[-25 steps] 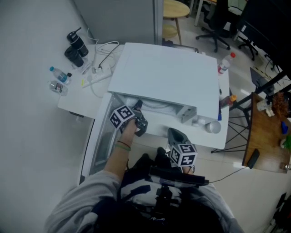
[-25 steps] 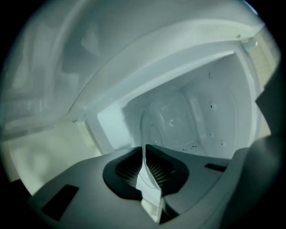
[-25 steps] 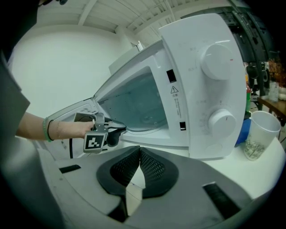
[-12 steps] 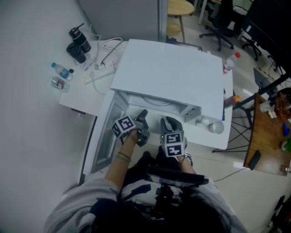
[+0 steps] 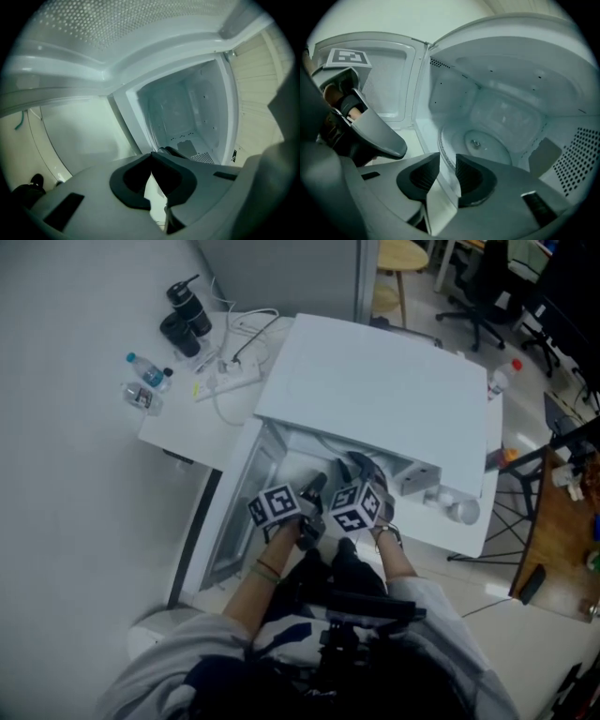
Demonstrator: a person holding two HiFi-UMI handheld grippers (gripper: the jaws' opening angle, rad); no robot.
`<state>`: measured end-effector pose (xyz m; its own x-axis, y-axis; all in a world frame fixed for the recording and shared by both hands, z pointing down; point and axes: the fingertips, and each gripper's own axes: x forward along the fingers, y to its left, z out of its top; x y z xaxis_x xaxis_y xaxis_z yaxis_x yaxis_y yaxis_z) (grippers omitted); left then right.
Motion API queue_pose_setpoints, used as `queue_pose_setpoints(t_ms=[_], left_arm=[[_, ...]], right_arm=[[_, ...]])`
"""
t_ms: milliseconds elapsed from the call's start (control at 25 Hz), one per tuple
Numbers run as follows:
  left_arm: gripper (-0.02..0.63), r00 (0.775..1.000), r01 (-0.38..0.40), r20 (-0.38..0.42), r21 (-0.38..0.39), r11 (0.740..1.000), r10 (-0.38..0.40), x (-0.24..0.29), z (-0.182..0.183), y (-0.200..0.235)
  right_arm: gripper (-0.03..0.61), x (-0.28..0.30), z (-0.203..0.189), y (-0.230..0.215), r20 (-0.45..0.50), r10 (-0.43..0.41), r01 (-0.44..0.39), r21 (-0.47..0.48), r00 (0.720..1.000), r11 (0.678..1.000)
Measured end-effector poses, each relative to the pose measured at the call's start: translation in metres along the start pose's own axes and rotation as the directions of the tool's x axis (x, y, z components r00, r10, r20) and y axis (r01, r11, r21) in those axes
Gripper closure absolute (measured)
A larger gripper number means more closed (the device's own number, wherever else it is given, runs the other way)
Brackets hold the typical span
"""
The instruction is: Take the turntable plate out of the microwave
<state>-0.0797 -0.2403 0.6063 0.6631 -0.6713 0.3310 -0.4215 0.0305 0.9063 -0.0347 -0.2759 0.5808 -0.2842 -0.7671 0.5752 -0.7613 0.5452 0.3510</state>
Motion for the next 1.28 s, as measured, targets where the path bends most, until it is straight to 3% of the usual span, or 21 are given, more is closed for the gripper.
queue_pose_setpoints(t_ms=[160,280,440,520,600,800,1080,1160,1280], left_arm=[[0.62,1.0,-0.014,-0.006,0.024,1.0,0.014,-0.002,-0.001,0.003],[0.62,1.0,-0.021,-0.013,0.012,1.0,0.021,-0.003,-0.005,0.006],[0.62,1.0,-0.009,-0.027,0.019,1.0,0.009,-0.001,-0.011,0.002],[0.62,1.0,-0.004,-0.029,0.021,1.0,0.004,0.0,-0.011,0.0],[0.62,1.0,-0.002,-0.029,0.025,1.0,0.002,-0.001,-0.012,-0.002],[0.62,0.999,0.008,-0.032,0.015,1.0,-0.008,-0.001,-0.016,-0.005],[0.62,1.0,-0.004,0.008,0.004,1.0,0.004,-0.004,-0.006,0.002],[0.613,0.999,0.036,0.017,-0.016,0.999,-0.036,-0.004,-0.003,-0.004],[0.509,0.994,0.108,0.011,-0.074,0.991,-0.107,0.0,-0.002,-0.012]], right_arm=[[0.472,0.008,-0.003,0.001,-0.023,-0.002,0.001,-0.059,1.0,0.998],[0.472,0.012,0.002,0.002,-0.024,0.006,-0.009,-0.153,1.0,0.988],[0.474,0.02,0.002,0.006,-0.04,0.029,-0.041,-0.357,0.999,0.933],[0.481,0.019,0.006,0.009,-0.047,0.058,-0.072,-0.414,0.997,0.907],[0.526,0.016,0.011,0.015,-0.052,0.087,-0.101,-0.428,0.995,0.898],[0.537,0.011,0.01,0.016,-0.039,0.071,-0.081,-0.45,0.997,0.889],[0.541,-0.005,0.0,0.022,-0.021,0.11,-0.107,-0.457,0.994,0.883],[0.541,-0.013,-0.004,0.03,-0.015,0.123,-0.116,-0.447,0.992,0.887],[0.54,-0.022,-0.011,0.043,-0.01,0.148,-0.137,-0.436,0.989,0.889]])
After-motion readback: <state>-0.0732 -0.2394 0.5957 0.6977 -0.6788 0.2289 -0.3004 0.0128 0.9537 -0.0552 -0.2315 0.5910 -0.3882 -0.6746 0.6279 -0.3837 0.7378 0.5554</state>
